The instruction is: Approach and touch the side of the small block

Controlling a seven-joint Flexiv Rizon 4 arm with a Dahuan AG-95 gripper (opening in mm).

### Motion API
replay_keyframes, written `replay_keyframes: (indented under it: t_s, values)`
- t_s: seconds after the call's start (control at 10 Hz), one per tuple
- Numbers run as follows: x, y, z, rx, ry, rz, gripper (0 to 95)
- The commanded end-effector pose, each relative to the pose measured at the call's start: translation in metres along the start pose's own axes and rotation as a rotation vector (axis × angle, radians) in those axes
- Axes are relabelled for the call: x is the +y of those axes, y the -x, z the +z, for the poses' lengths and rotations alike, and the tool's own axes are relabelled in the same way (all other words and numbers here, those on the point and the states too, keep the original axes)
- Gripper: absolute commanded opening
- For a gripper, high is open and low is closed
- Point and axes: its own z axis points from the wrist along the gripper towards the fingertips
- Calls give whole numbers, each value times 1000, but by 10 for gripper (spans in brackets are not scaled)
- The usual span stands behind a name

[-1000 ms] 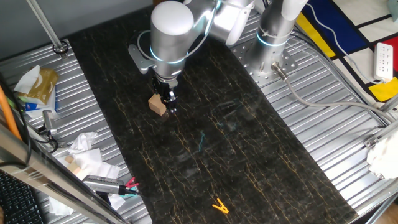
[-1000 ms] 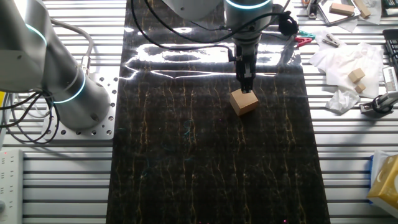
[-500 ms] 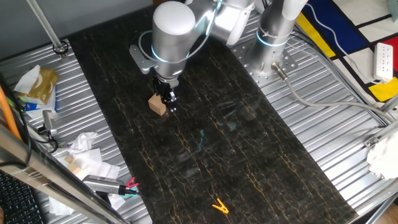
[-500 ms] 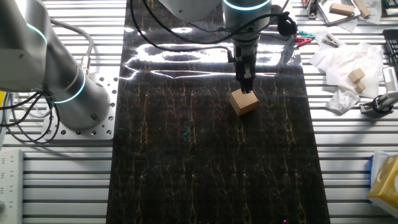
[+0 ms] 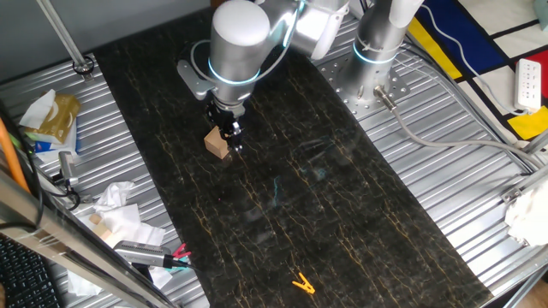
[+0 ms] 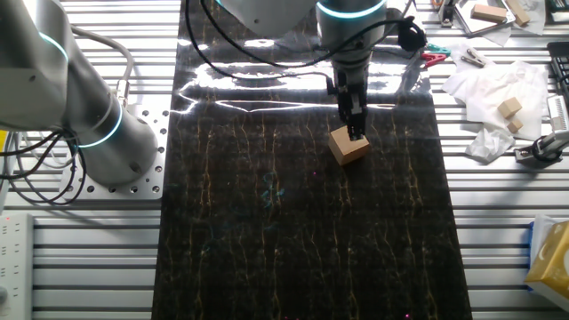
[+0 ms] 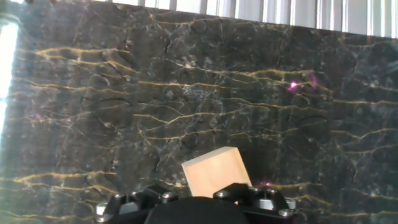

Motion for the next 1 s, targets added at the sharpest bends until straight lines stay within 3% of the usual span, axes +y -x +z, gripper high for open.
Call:
replay_keyframes:
  t_s: [0.1, 0.5, 0.8, 1.0]
  values:
    - [-1, 0, 7, -13, -14, -10, 950]
    - [-3, -1, 17, -23, -49, -39, 950]
    - [-5, 0, 17, -25, -122, -91, 950]
    - [-6, 0, 17, -29, -142, -107, 950]
